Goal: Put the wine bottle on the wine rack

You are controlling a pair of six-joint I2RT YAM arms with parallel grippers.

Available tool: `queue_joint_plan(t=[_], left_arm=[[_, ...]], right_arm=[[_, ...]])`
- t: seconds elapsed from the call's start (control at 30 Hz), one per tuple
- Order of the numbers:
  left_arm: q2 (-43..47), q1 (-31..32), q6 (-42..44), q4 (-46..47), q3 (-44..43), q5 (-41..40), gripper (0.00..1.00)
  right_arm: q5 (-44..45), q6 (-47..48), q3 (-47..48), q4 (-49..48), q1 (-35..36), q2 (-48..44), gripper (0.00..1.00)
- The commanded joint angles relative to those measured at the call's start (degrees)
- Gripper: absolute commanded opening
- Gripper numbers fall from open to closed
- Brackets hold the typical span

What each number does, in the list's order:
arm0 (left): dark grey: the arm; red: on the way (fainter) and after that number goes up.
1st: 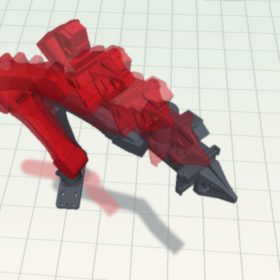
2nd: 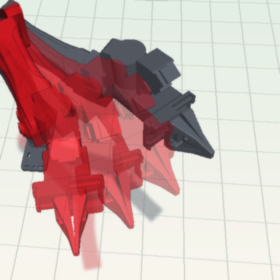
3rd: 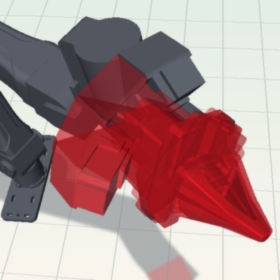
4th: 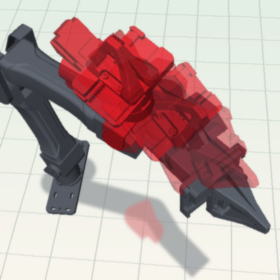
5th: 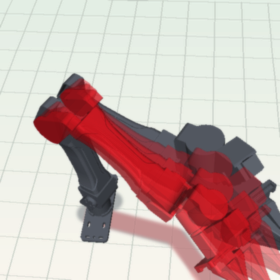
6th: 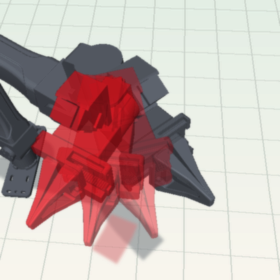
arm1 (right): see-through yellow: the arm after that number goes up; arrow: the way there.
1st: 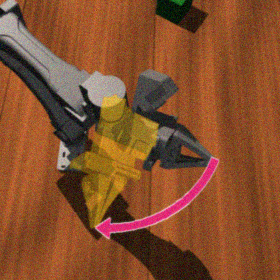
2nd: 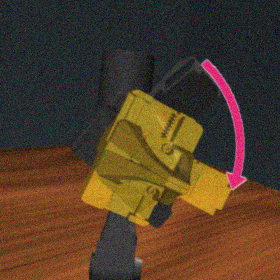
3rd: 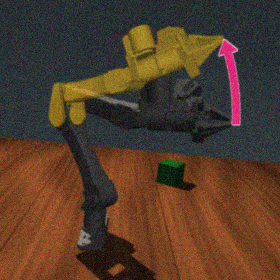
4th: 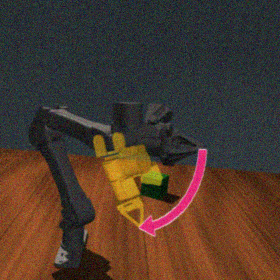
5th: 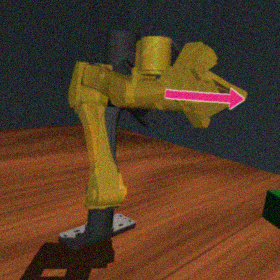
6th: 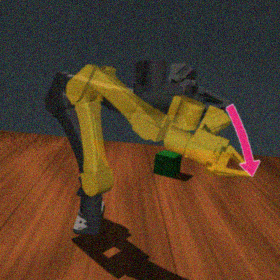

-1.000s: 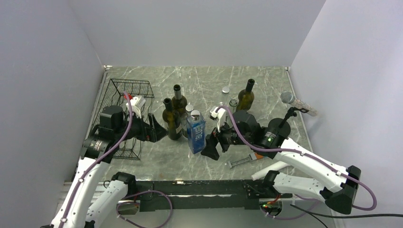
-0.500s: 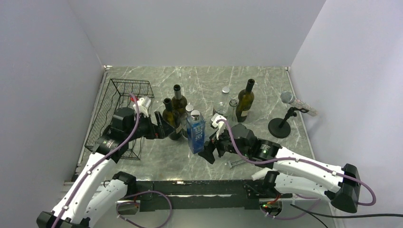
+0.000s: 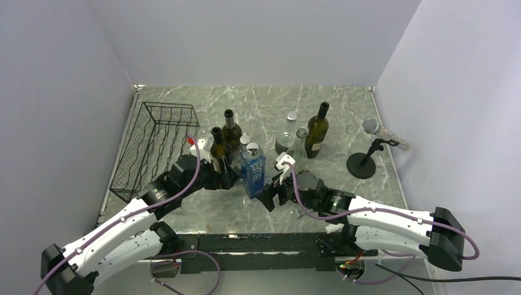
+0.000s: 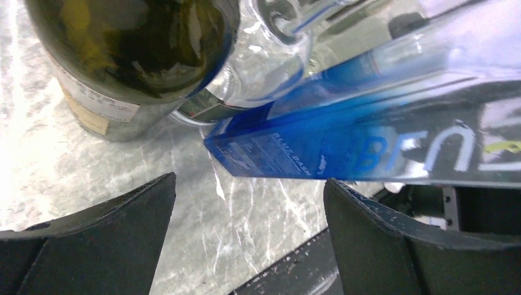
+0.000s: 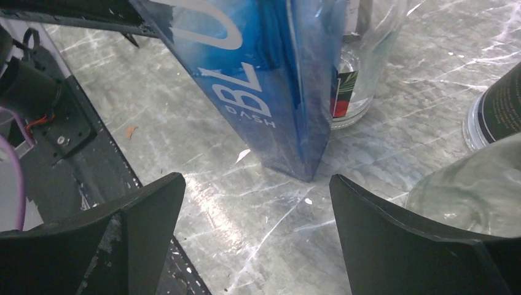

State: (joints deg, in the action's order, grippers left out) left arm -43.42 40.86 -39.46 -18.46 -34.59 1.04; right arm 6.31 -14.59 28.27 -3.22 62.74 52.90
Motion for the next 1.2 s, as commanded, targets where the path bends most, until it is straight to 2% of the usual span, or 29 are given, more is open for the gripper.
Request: queue_joint_plan(t=[0.0,0.27,0.47,0.67,0.93,1.07,1.17], left_arm=[[-2.0,3.9,-3.7,1.0,-1.6,-13.8,0.93],[-1.4,8.8,-8.7,1.9,0.9,-24.6,0.93],[1.5,9.8,-8.7,9.1,6.6,-26.9,0.9],[2.7,10.0,-9.4,12.5,10.4,-30.0,0.86],[2.3,10.1,-7.6,21.2,15.5,-32.0,0.87],[0.2,10.2,-7.7,24.3,17.3,-33.2,0.87],[-1.1,10.2,-6.7,27.7,18.8,-33.1,0.85]], right_arm=[[4.8,-1.7,-1.9,-7.4,0.5,-0.6,0.93],[7.5,-3.9,-5.7,-12.7,0.5,0.0,0.93],[7.0,-4.5,-8.2,-17.2,0.5,0.7,0.87],[5.9,-4.4,-9.3,-20.9,0.5,3.0,0.79],[5.4,-5.8,-7.9,-22.1,0.5,8.1,0.72],[6.2,-5.9,-8.8,-24.5,0.6,9.6,0.72],[6.8,-5.6,-10.3,-27.9,0.6,10.4,0.79]])
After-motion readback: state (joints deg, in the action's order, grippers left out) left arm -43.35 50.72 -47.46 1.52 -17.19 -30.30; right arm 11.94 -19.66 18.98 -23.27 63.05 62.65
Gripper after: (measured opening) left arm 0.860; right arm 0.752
